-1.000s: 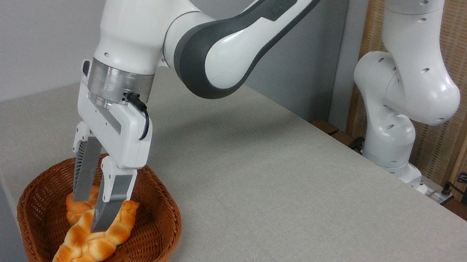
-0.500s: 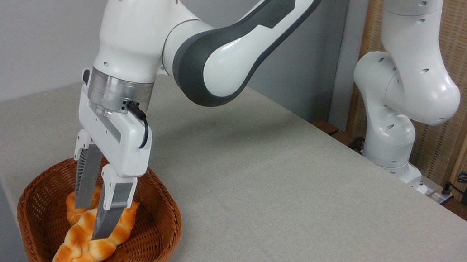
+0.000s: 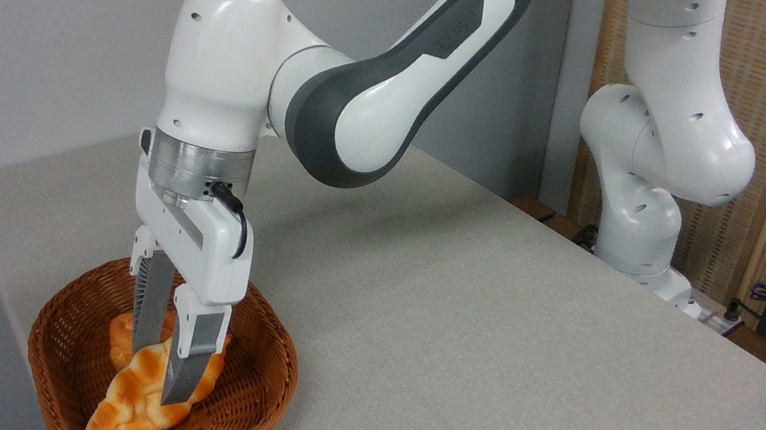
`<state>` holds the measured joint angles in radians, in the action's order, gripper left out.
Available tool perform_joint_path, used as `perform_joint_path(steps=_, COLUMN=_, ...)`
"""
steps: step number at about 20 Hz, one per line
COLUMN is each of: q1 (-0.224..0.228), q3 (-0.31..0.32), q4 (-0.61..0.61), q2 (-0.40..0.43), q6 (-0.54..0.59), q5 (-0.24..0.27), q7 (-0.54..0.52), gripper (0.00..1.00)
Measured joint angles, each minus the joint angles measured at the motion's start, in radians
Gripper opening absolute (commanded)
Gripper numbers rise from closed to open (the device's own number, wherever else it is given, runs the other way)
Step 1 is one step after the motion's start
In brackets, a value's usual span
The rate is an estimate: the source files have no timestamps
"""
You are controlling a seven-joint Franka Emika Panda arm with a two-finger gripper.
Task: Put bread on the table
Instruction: 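Lower the open gripper down onto the braided bread roll, then close the gripper on the braided bread roll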
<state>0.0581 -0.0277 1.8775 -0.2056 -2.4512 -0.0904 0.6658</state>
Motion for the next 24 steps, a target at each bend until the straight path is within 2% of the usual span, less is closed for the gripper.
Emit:
perform_joint_path(steps=8, q1=-0.005, q3=-0.002, q4=0.010, q2=-0.019, q6=-0.001, q5=0.000, q7=0.001, gripper=1.00)
perform_joint_path(steps=9, q1=-0.005, q3=-0.003, q4=0.010, q2=-0.021, q6=-0.001, q5=0.000, q7=0.001, gripper=0.97)
perform_joint_path(steps=10, q1=-0.005, q3=-0.005, q4=0.010, q2=-0.025, q6=-0.002, q5=0.000, q7=0.001, gripper=0.91)
perform_joint_path(steps=11, q1=-0.004, q3=-0.006, q4=0.010, q2=-0.027, q6=-0.002, q5=0.000, q7=0.001, gripper=0.70)
perform_joint_path(steps=15, q1=-0.004, q3=-0.012, q4=0.010, q2=-0.033, q6=-0.004, q5=0.000, q7=0.002, gripper=0.40)
perform_joint_path(steps=16, q1=-0.004, q3=-0.015, q4=0.010, q2=-0.033, q6=-0.004, q5=0.000, q7=0.002, gripper=0.30)
perform_joint_path(steps=17, q1=-0.004, q3=-0.019, q4=0.010, q2=-0.033, q6=-0.004, q5=0.000, q7=0.002, gripper=0.24)
perform_joint_path(steps=24, q1=-0.003, q3=-0.027, q4=0.010, q2=-0.033, q6=-0.004, q5=0.000, q7=0.008, gripper=0.16)
